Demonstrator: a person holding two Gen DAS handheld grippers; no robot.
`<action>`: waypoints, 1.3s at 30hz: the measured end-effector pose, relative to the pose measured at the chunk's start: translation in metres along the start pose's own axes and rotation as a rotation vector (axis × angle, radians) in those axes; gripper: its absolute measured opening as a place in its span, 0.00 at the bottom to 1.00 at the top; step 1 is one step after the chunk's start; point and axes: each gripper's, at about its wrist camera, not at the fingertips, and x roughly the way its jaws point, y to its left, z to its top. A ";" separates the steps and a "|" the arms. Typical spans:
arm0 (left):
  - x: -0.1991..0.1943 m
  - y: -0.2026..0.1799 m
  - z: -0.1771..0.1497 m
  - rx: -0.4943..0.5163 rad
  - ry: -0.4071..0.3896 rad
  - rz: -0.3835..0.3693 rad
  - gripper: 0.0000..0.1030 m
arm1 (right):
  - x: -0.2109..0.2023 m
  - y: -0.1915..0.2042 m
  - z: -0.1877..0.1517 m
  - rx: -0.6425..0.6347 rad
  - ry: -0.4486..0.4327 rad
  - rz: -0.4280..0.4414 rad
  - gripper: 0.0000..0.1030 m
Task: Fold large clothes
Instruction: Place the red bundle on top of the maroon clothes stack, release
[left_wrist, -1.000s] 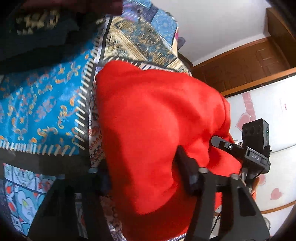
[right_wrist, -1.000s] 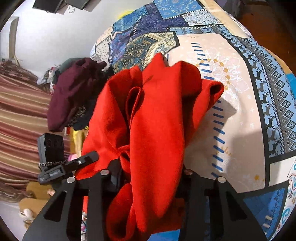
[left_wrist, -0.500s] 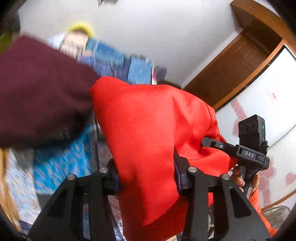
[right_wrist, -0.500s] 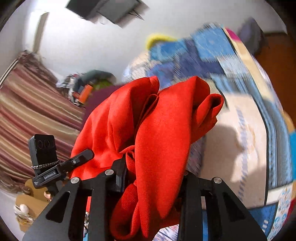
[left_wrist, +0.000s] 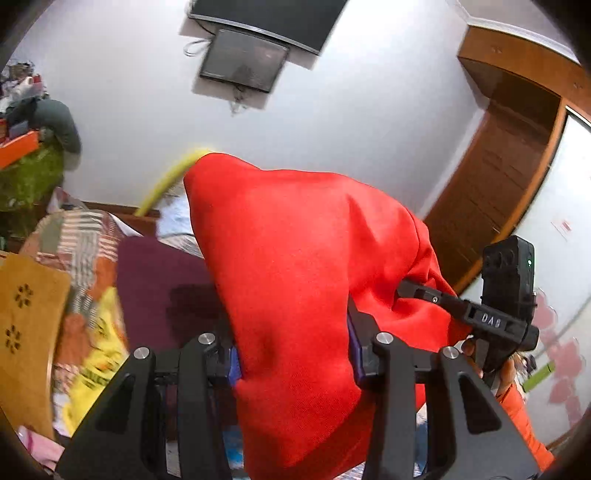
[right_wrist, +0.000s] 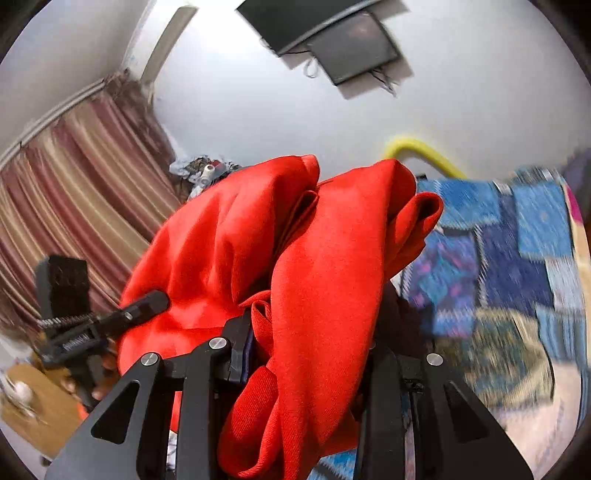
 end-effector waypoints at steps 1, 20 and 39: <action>0.006 0.013 0.005 -0.010 -0.001 0.011 0.42 | 0.014 0.002 0.004 -0.005 0.001 -0.001 0.28; 0.135 0.135 -0.042 -0.101 0.225 0.197 0.71 | 0.159 -0.077 -0.038 0.055 0.326 -0.221 0.37; 0.102 0.103 -0.069 0.114 0.163 0.474 1.00 | 0.134 -0.062 -0.083 -0.069 0.345 -0.334 0.72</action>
